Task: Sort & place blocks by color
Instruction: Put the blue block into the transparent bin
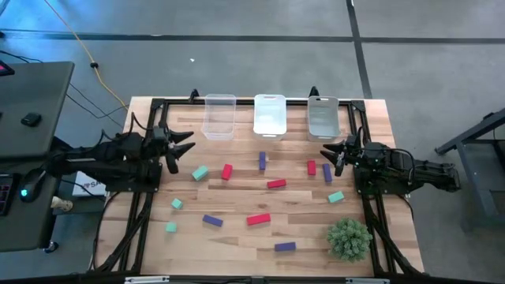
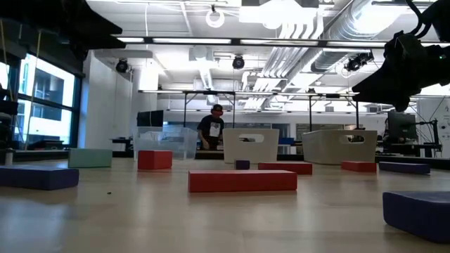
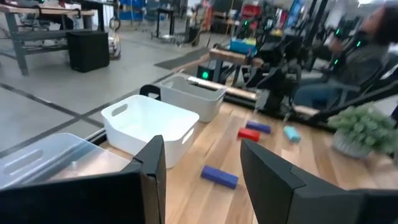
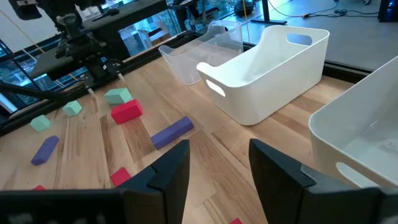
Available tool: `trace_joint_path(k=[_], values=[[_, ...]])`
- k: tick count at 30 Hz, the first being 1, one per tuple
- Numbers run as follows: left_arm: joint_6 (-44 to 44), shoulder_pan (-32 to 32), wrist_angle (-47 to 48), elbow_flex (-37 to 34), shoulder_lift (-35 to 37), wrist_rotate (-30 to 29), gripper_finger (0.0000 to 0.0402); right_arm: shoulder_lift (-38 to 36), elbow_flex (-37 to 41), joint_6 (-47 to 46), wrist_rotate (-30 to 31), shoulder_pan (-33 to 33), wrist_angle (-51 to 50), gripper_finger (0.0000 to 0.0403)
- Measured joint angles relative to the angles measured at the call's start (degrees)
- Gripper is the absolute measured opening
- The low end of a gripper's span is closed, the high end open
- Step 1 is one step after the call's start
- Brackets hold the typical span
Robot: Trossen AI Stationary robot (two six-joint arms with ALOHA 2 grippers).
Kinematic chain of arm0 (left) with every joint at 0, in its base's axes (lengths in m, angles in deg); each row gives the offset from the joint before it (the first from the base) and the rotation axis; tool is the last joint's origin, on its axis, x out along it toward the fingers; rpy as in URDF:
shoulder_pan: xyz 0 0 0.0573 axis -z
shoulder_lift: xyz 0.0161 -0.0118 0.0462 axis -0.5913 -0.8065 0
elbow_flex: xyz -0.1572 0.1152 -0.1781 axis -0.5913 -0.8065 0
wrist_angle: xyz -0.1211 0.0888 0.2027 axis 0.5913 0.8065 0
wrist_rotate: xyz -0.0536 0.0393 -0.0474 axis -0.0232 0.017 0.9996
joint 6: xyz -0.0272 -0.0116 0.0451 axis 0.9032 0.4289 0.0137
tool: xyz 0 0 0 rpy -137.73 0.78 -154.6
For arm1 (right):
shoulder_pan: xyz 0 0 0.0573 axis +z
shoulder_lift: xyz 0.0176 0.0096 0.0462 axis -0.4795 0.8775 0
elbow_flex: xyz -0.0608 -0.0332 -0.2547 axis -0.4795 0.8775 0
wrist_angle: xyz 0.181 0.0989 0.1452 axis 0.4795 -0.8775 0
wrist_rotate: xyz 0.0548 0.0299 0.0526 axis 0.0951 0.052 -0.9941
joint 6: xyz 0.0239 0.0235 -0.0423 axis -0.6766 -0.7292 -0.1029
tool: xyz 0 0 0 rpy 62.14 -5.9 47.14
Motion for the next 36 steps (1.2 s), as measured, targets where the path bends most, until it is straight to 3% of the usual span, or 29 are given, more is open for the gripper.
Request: trace_joint_path(k=[6, 18, 28, 36], values=[[1.05, 0.00, 7.13, 7.97, -6.66, -2.82, 0.0138, 0.01, 0.00, -0.01, 0.00, 0.00, 0.01, 0.0156], [16.70, 0.00, 25.68, 21.21, -19.25, -5.89, 0.0183, -0.01, 0.00, -0.01, 0.00, -0.02, 0.01, 0.0156], [30.27, 0.04, 37.06, 21.38, -29.73, 2.97, 0.0184, -0.01, 0.00, -0.01, 0.00, -0.02, 0.01, 0.0156], [35.10, 0.04, 37.64, 21.38, -39.03, 7.60, 0.0184, 0.01, 0.00, -0.01, 0.00, -0.02, -0.01, 0.0156]])
